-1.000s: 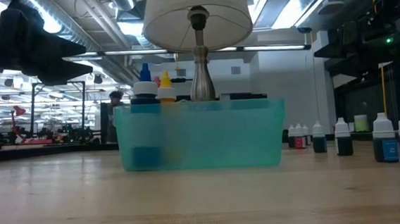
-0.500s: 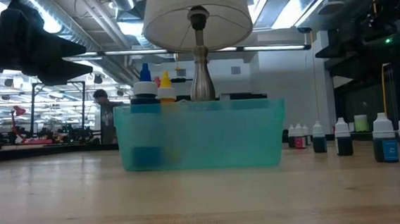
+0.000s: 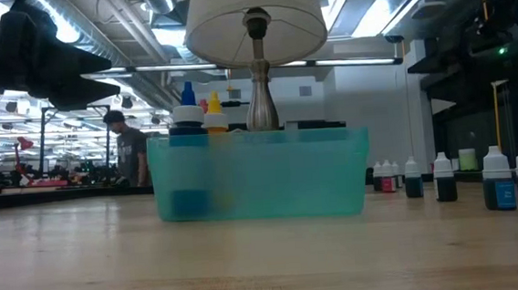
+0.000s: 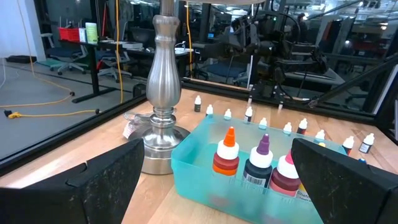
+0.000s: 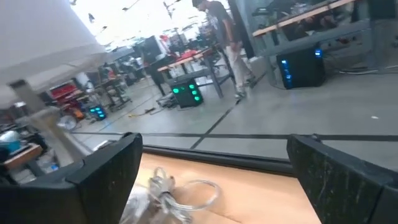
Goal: Pick & Place food coloring
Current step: Put the small green food coloring bottle into the green bin
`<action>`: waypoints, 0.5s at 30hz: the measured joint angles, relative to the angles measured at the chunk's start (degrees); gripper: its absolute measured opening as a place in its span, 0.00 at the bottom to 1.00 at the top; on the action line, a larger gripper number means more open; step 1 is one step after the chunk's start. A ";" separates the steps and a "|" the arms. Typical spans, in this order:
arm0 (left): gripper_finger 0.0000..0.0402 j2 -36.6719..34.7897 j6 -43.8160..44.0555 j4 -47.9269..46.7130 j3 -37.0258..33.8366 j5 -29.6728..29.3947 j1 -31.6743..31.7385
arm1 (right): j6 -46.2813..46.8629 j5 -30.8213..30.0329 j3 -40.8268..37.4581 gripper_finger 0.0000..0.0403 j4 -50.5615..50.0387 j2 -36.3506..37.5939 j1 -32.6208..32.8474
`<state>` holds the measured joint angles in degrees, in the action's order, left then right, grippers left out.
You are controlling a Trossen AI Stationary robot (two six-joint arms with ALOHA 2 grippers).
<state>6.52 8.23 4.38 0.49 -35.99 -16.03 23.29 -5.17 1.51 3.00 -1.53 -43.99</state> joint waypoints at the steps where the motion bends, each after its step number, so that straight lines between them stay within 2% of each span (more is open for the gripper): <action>1: 1.00 0.00 -0.02 0.00 0.00 0.00 0.00 | 0.07 0.14 1.03 0.99 -0.96 0.00 0.03; 8: 1.00 0.00 -0.02 0.02 0.00 0.00 0.00 | -6.20 -6.95 11.42 0.99 -8.72 -3.32 0.02; 15: 1.00 0.00 0.00 0.05 0.00 0.00 0.00 | -7.31 -11.74 26.77 0.99 -16.95 -16.43 0.02</action>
<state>6.52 8.23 4.43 0.49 -35.99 -16.03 15.98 -16.91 28.27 -13.94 -17.96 -43.97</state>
